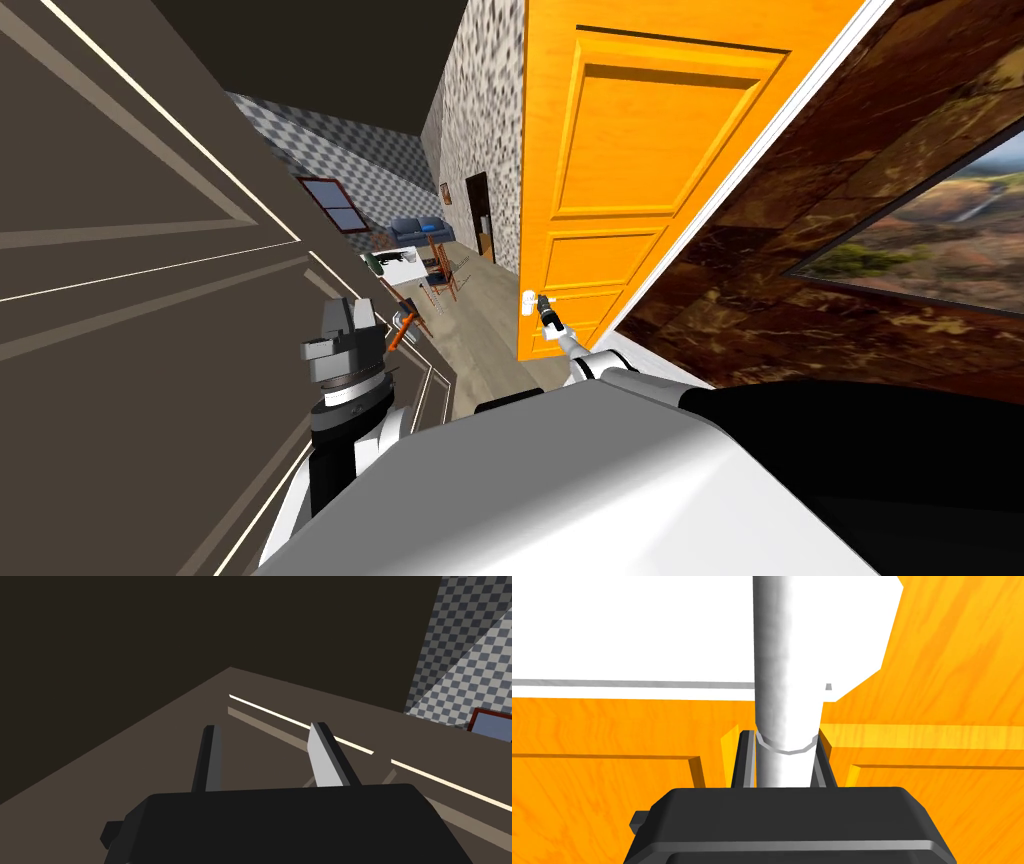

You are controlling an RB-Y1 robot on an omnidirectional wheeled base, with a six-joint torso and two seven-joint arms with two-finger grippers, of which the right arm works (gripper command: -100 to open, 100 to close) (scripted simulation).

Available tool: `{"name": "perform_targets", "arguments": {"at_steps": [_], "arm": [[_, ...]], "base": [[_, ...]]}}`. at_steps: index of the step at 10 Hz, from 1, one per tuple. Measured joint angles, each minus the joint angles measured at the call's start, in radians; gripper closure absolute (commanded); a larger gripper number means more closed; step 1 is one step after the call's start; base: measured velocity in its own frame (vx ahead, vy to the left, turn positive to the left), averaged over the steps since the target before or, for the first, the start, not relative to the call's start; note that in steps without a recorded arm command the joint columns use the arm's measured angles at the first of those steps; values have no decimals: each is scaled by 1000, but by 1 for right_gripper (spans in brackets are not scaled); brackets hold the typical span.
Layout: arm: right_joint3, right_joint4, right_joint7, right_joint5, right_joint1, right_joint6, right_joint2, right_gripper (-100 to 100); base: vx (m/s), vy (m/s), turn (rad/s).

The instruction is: Push the door open

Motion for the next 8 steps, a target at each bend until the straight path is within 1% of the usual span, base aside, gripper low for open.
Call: {"name": "perform_targets", "arguments": {"at_steps": [1,2,3,4,5,6,8], "arm": [[-12,71,8,-6,-40,-39,-3,100],[-21,54,22,-8,-31,-35,3,100],[-23,22,30,-8,-16,-22,9,100],[-33,29,45,-12,-22,-26,18,100],[-34,-9,53,-14,-2,-7,22,100],[-43,12,62,-18,-18,-8,23,100],[-65,51,90,-28,-38,-38,33,100]], "base": [[128,8,-31],[78,-10,-10],[106,0,-85],[117,8,-35],[113,5,-52],[121,-13,-65],[140,-1,-61]]}}
